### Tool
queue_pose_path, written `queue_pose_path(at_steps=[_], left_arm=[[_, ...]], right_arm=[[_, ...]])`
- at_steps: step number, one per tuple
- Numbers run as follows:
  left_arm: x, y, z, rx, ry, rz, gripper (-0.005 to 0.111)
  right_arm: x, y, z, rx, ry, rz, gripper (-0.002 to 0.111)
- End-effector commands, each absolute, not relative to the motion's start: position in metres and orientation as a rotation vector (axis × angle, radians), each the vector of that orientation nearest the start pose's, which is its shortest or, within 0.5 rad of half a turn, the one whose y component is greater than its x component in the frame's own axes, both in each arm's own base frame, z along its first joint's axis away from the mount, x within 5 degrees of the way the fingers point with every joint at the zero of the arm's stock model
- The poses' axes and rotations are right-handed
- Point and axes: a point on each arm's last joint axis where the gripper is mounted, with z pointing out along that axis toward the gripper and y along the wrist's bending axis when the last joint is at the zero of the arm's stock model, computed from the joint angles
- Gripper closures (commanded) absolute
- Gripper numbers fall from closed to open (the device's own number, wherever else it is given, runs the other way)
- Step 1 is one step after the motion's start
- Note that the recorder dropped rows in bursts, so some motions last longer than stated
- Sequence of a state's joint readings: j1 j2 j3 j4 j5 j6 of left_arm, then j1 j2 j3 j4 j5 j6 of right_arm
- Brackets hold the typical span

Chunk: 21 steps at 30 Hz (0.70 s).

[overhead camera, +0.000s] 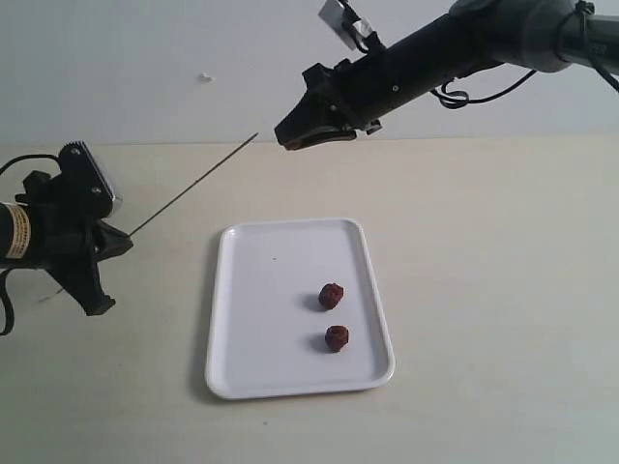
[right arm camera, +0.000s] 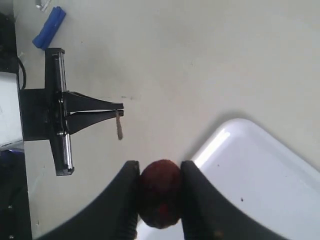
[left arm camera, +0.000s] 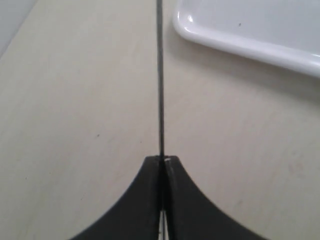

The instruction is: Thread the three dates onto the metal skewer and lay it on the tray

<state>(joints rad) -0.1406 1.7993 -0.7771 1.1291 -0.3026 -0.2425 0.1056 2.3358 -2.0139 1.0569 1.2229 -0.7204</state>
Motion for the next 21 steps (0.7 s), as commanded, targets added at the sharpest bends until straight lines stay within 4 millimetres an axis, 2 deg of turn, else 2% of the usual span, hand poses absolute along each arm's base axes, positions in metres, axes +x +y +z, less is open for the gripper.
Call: queue_pose_path(at_steps=[1, 21], left_arm=[[0.322, -0.070, 0.134, 1.239, 1.979, 0.021, 0.107], [0.322, -0.075, 0.137, 1.231, 1.926, -0.026, 0.107]], right_arm=[[0.479, 0.126, 0.230, -0.603, 2.336, 1.255, 0.081], [0.478, 0.128, 0.242, -0.527, 2.320, 1.319, 0.081]])
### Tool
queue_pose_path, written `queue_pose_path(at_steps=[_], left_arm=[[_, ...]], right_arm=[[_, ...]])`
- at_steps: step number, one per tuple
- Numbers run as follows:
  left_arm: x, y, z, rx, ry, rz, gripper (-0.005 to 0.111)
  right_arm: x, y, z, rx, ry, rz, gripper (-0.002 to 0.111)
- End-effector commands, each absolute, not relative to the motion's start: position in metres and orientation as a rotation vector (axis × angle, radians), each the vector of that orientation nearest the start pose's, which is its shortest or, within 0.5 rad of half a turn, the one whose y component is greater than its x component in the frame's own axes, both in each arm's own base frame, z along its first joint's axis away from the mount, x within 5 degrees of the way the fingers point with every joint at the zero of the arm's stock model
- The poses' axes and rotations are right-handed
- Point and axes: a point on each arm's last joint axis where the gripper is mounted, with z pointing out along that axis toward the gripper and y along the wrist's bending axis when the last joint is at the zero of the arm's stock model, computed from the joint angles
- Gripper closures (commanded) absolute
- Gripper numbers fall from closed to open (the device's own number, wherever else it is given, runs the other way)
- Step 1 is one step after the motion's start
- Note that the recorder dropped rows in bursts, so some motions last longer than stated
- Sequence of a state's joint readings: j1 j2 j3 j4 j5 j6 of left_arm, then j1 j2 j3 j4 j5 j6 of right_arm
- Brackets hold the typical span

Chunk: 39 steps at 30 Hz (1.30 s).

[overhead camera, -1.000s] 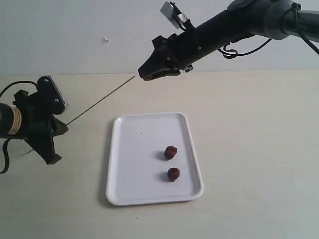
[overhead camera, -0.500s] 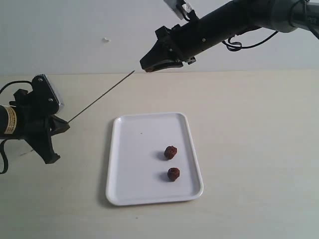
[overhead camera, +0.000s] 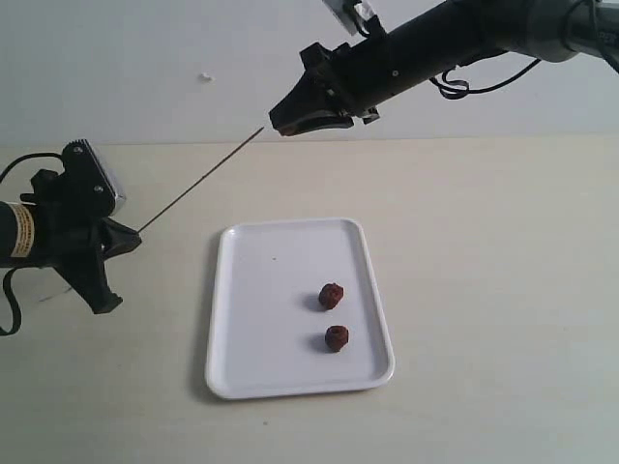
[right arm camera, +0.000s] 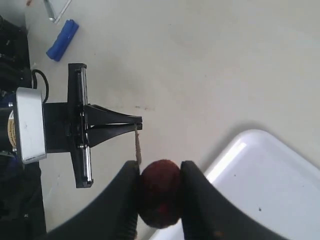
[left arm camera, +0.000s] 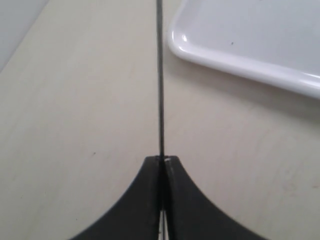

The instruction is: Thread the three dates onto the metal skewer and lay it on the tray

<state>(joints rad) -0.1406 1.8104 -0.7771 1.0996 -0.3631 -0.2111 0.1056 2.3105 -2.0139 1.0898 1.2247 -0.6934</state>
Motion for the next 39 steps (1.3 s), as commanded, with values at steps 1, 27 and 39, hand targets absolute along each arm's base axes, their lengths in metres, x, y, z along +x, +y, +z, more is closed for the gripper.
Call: queue_pose_path(at_steps=[1, 27, 39], left_arm=[[0.322, -0.075, 0.137, 1.231, 1.926, -0.026, 0.107], [0.321, -0.077, 0.136, 1.229, 1.918, -0.048, 0.107], [0.319, -0.077, 0.135, 1.281, 1.897, -0.034, 0.107]], right_arm=[[0.477, 0.128, 0.245, -0.531, 2.317, 1.314, 0.081], [0.469, 0.143, 0.245, -0.630, 2.362, 1.241, 0.081], [0.469, 0.143, 0.245, -0.639, 2.358, 1.236, 0.081]])
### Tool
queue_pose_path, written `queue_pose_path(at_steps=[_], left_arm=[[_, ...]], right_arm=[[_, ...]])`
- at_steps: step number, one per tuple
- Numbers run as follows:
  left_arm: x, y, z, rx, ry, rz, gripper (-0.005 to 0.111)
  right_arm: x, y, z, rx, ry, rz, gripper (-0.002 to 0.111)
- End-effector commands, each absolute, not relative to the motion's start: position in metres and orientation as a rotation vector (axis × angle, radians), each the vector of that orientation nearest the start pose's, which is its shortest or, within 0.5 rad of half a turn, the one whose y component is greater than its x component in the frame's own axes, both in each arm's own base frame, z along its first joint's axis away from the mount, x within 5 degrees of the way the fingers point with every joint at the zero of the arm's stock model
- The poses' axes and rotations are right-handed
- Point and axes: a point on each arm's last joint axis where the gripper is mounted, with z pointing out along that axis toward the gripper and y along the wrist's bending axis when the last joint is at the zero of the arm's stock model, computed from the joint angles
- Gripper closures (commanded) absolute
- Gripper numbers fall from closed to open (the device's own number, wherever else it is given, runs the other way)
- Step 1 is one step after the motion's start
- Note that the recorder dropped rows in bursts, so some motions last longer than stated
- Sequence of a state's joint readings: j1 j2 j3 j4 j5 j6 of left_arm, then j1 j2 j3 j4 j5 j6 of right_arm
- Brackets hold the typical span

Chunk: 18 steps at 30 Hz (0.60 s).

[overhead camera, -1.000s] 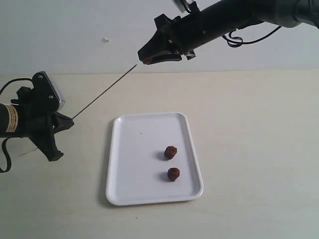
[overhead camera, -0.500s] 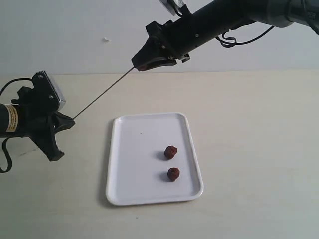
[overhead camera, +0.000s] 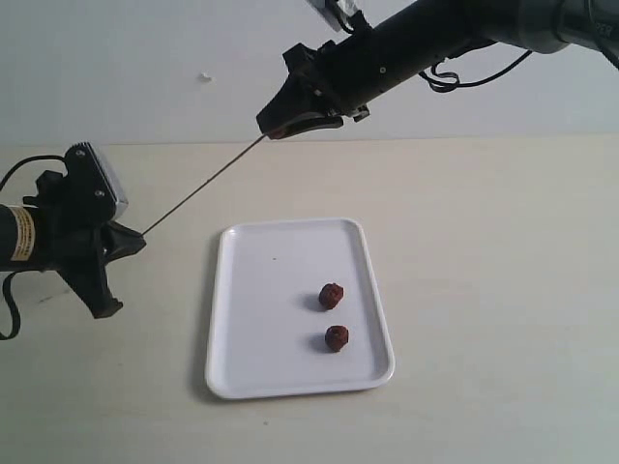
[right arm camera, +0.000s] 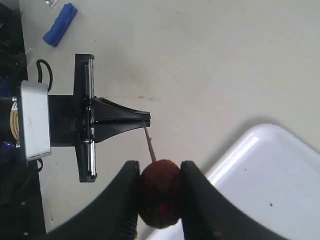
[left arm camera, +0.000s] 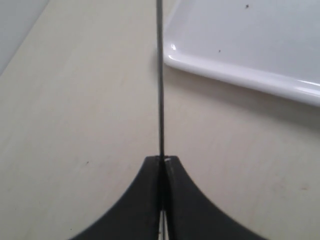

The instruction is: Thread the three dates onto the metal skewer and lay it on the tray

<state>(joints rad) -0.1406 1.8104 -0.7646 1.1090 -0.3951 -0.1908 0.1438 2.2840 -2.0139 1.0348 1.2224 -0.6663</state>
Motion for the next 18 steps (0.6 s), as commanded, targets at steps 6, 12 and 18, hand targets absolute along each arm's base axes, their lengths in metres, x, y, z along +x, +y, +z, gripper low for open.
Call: queue_pose_path(at_steps=[6, 12, 18], left_arm=[[0.3185, -0.0783, 0.1355, 1.281, 1.881, -0.049, 0.107], [0.3184, -0.0792, 0.1361, 1.316, 1.847, -0.038, 0.107], [0.3187, -0.0805, 0.1373, 1.346, 1.802, -0.027, 0.107]], right_arm=[[0.4693, 0.1430, 0.2449, -0.644, 2.359, 1.230, 0.081], [0.4692, 0.1424, 0.2440, -0.651, 2.367, 1.217, 0.081], [0.4690, 0.1410, 0.2418, -0.667, 2.387, 1.184, 0.081]])
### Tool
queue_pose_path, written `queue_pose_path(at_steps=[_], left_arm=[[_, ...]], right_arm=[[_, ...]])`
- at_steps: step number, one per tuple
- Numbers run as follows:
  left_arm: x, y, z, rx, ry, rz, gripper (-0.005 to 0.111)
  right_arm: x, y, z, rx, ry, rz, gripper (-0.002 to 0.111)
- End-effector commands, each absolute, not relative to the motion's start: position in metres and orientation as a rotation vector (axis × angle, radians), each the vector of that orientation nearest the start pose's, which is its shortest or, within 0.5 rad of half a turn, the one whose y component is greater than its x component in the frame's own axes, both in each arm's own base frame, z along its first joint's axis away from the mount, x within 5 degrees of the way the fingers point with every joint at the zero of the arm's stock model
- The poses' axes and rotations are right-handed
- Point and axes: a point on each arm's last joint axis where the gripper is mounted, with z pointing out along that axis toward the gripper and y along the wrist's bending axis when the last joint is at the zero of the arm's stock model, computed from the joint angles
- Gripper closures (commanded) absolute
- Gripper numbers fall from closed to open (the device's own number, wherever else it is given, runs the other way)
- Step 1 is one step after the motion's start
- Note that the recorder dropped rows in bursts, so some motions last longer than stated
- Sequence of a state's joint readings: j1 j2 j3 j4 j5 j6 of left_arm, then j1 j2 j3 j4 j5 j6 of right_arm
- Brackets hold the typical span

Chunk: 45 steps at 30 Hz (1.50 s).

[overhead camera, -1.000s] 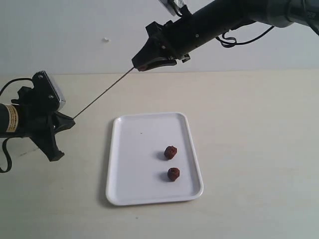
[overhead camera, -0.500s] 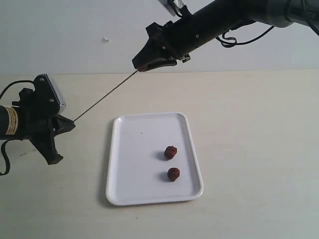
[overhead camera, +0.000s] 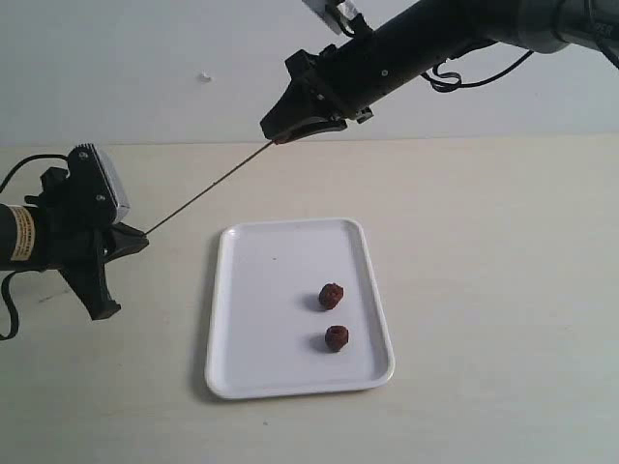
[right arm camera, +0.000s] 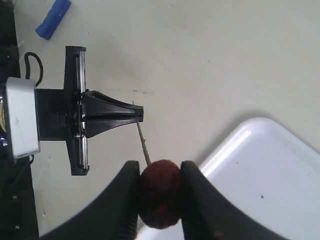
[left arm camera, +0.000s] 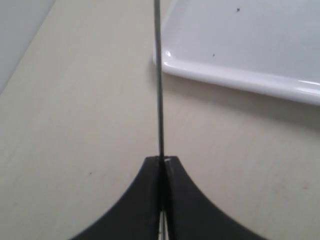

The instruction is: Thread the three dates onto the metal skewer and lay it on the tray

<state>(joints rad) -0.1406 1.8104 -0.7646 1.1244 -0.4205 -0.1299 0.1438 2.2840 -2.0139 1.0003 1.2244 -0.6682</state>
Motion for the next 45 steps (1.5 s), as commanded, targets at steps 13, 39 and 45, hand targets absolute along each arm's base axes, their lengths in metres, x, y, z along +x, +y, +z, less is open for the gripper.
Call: queue_pose_path(at_steps=[13, 39, 45], left_arm=[[0.321, -0.082, 0.141, 1.299, 1.782, -0.037, 0.107], [0.321, -0.090, 0.148, 1.179, 1.746, -0.164, 0.107], [0.321, -0.090, 0.149, 1.182, 1.740, -0.169, 0.107]], right_arm=[[0.469, 0.141, 0.242, -0.668, 2.389, 1.181, 0.089], [0.461, 0.165, 0.242, -0.711, 2.392, 1.216, 0.080], [0.461, 0.165, 0.242, -0.716, 2.390, 1.214, 0.079]])
